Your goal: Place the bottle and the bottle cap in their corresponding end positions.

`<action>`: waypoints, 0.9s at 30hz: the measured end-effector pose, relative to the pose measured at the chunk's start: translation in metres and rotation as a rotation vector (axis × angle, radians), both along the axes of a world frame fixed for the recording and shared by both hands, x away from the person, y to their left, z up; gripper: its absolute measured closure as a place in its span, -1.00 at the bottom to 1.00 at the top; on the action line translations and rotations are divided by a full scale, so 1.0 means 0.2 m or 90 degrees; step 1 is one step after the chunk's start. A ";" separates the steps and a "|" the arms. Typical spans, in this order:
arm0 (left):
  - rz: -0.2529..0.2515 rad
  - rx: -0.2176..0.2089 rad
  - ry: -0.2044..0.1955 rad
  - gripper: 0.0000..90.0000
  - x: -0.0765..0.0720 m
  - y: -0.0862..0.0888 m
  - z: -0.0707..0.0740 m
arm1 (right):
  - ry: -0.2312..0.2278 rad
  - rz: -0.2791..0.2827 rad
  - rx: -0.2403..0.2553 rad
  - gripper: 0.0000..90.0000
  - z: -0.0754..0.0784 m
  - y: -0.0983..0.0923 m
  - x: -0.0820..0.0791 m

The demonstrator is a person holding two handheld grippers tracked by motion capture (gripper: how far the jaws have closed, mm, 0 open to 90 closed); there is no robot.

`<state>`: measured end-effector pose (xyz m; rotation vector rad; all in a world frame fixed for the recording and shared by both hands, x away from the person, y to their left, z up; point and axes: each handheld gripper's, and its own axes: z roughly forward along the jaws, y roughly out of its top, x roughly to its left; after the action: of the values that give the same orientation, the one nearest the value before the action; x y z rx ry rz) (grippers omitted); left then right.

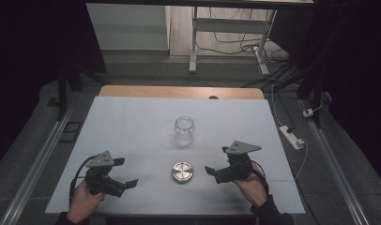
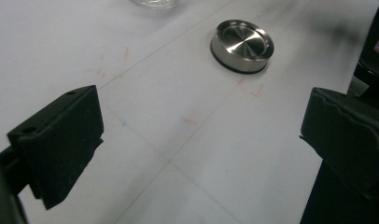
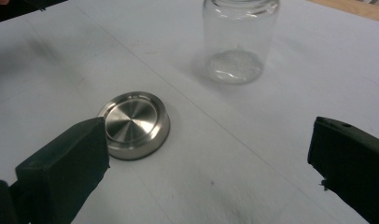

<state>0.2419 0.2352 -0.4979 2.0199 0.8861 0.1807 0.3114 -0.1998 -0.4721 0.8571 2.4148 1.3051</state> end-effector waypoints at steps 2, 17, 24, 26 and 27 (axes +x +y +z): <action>0.012 -0.002 0.000 -1.00 -0.02 0.03 0.00 | 0.001 -0.011 0.003 -1.00 0.00 -0.04 -0.02; 0.095 0.001 0.010 -1.00 -0.15 0.22 -0.05 | 0.003 -0.095 -0.005 -1.00 -0.03 -0.30 -0.19; 0.126 0.002 0.015 -1.00 -0.21 0.28 -0.08 | 0.011 -0.135 -0.024 -1.00 -0.07 -0.40 -0.26; 0.132 0.004 0.018 -1.00 -0.22 0.30 -0.09 | 0.015 -0.147 -0.028 -1.00 -0.08 -0.42 -0.28; 0.135 0.005 0.020 -1.00 -0.22 0.30 -0.10 | 0.015 -0.153 -0.031 -1.00 -0.08 -0.43 -0.29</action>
<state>0.1972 0.2959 -0.5170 1.9387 1.1209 0.2708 0.2526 -0.2864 -0.4888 1.1145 2.2654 1.1479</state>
